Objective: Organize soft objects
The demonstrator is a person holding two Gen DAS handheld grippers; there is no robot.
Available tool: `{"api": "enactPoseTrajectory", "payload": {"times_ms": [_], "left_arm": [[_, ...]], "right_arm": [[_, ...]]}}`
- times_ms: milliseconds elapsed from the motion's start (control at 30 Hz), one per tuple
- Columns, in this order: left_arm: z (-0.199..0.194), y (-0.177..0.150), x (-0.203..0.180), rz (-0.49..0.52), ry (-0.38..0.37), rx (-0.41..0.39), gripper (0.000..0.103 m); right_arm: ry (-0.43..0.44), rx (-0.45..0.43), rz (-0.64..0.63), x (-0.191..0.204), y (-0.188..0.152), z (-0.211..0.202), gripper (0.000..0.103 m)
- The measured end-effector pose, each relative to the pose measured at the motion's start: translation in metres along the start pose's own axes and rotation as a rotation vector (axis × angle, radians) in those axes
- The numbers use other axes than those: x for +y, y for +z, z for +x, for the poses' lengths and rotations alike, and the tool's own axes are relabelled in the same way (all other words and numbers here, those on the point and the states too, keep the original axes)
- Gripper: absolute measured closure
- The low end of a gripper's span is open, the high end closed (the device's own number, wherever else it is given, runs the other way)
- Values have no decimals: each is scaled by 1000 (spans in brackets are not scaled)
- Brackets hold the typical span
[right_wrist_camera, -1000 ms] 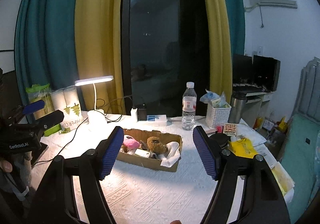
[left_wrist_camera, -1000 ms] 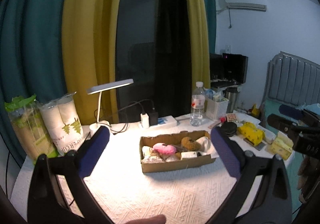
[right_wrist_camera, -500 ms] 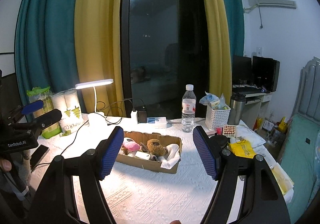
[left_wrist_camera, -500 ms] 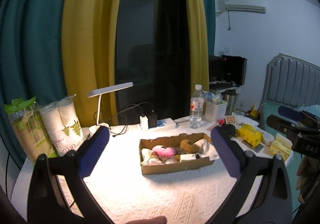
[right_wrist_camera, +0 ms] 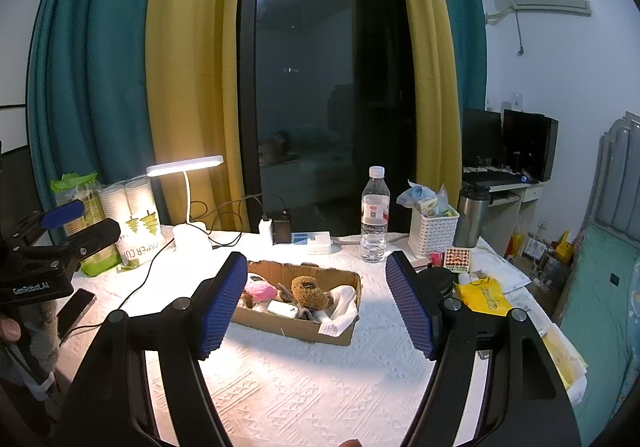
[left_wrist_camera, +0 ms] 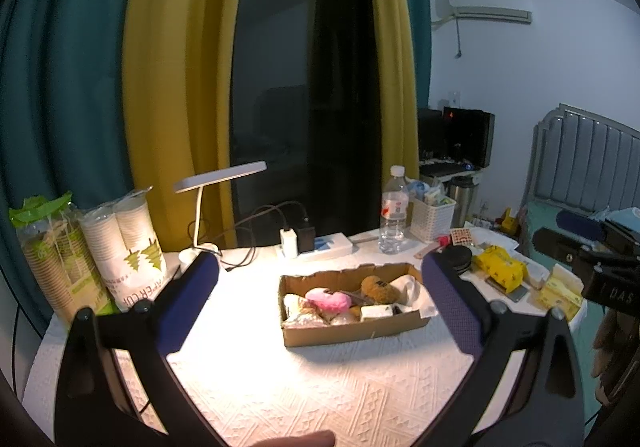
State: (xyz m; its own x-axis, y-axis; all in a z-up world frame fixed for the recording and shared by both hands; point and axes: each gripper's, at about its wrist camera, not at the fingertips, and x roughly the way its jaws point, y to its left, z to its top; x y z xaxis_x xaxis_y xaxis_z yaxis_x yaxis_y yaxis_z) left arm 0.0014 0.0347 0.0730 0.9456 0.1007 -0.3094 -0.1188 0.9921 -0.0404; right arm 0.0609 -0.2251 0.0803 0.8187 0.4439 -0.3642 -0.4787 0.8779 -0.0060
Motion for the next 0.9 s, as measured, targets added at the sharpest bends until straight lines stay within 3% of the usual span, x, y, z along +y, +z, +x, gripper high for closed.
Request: {"api": "enactPoseTrajectory", "payload": {"times_ms": [900], "left_arm": [[1, -3, 1, -6, 2, 5, 1]], "right_arm": [[0, 13, 1, 1, -5, 2, 28]]}}
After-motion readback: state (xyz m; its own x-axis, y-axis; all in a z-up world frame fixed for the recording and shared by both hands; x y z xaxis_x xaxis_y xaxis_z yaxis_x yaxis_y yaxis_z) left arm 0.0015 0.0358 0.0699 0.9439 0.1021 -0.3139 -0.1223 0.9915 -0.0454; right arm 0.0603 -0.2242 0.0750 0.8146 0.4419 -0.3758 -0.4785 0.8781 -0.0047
